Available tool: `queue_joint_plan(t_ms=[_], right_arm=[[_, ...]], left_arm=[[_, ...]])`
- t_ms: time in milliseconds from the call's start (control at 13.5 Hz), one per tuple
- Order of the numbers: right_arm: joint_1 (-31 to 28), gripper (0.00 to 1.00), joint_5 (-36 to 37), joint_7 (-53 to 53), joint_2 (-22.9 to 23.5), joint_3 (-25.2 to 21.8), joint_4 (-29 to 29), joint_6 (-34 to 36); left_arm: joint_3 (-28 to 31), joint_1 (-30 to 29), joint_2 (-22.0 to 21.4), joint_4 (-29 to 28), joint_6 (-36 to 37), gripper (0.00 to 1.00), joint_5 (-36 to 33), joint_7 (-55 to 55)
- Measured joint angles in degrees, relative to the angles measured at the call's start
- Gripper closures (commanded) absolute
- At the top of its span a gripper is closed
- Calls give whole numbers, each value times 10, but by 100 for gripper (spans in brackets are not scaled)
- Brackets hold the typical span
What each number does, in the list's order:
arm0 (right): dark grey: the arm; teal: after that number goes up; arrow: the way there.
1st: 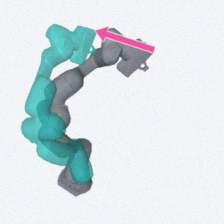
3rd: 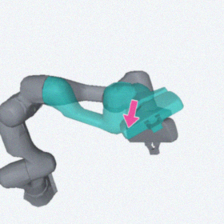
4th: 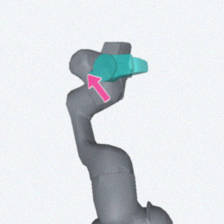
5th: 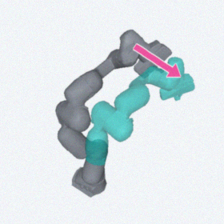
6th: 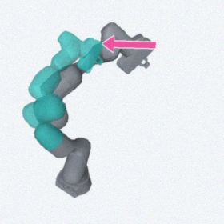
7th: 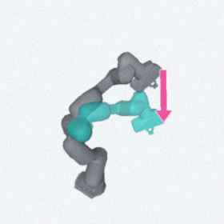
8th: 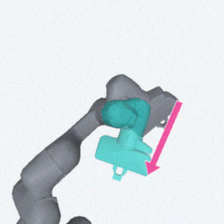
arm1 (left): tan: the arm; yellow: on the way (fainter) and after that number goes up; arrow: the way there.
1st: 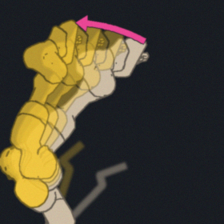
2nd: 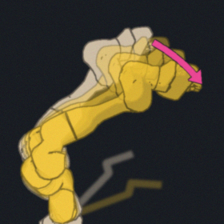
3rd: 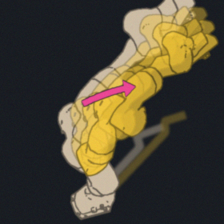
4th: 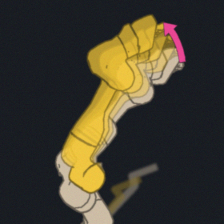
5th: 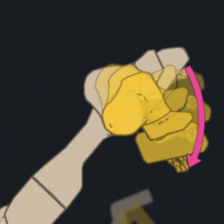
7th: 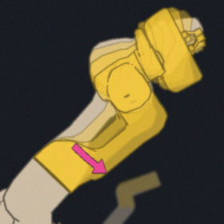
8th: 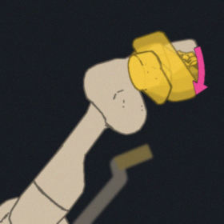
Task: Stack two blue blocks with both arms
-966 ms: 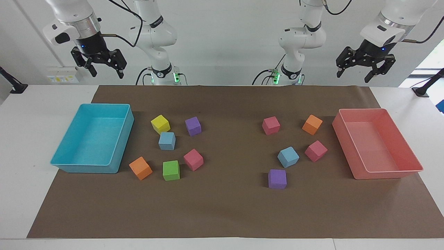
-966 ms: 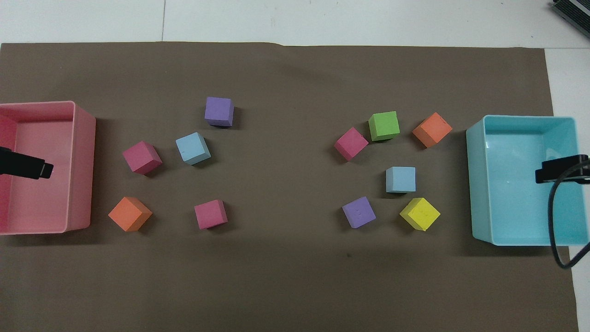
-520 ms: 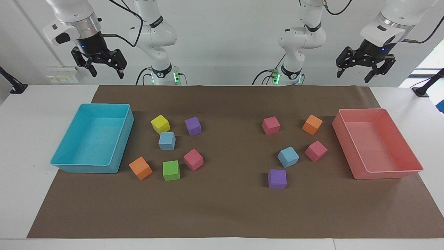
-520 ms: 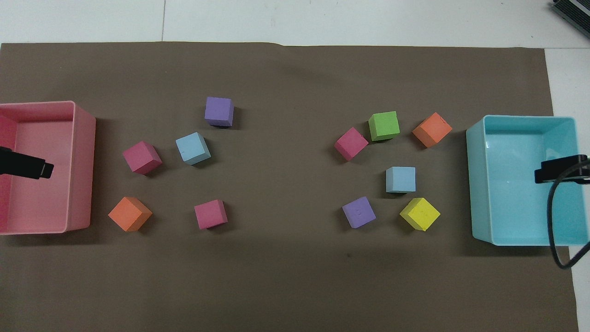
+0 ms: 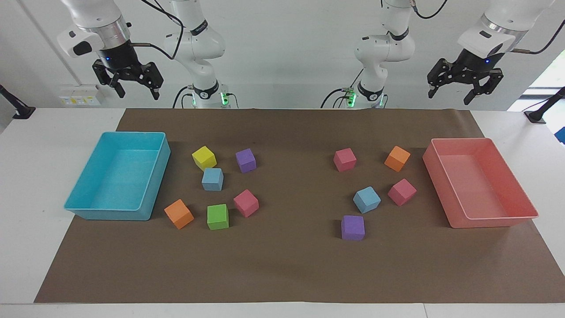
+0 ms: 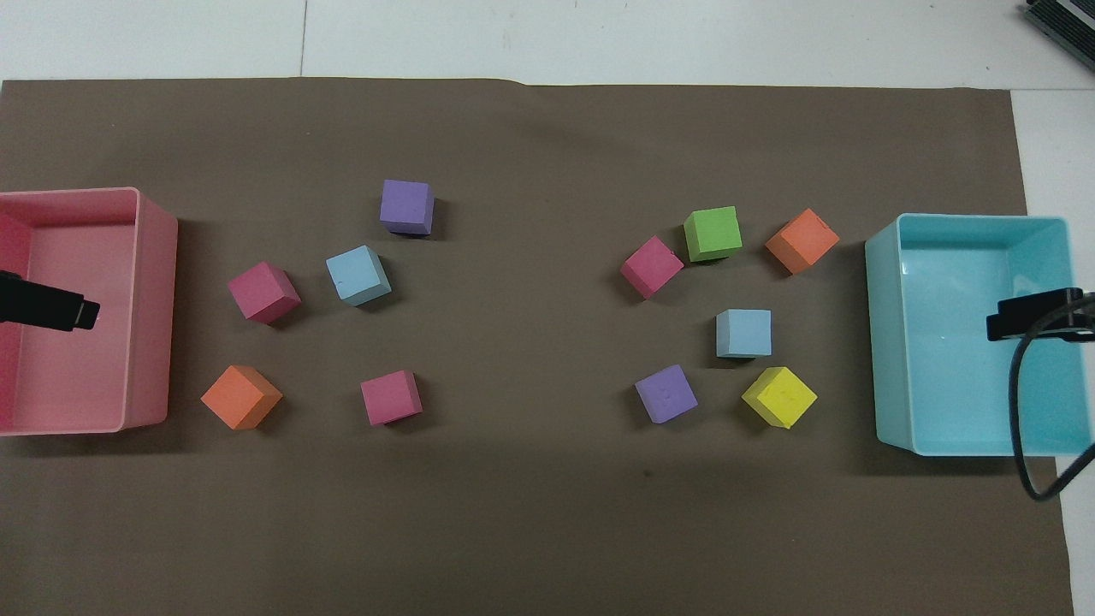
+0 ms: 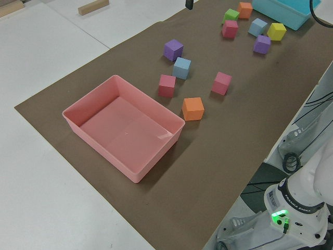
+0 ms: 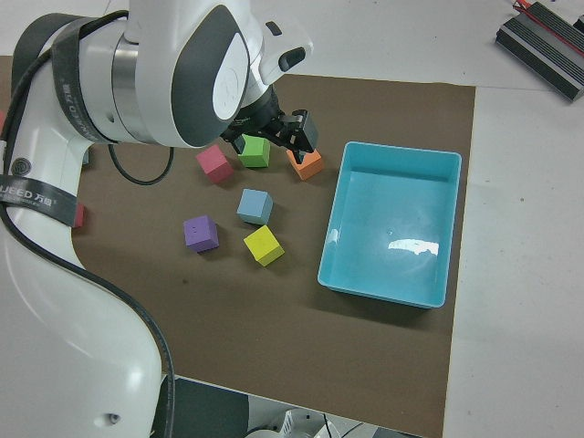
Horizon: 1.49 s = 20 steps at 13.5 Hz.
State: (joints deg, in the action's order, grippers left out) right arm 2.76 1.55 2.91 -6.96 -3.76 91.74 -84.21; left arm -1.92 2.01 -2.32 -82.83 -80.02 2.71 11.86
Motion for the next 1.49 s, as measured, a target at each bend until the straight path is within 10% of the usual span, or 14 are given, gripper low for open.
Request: queue_joint_plan(t_ms=[1486], right_arm=[[-1,0,0,0,-4,-2,15,3]], left_arm=[[2,0,0,0,1,0,0,0]])
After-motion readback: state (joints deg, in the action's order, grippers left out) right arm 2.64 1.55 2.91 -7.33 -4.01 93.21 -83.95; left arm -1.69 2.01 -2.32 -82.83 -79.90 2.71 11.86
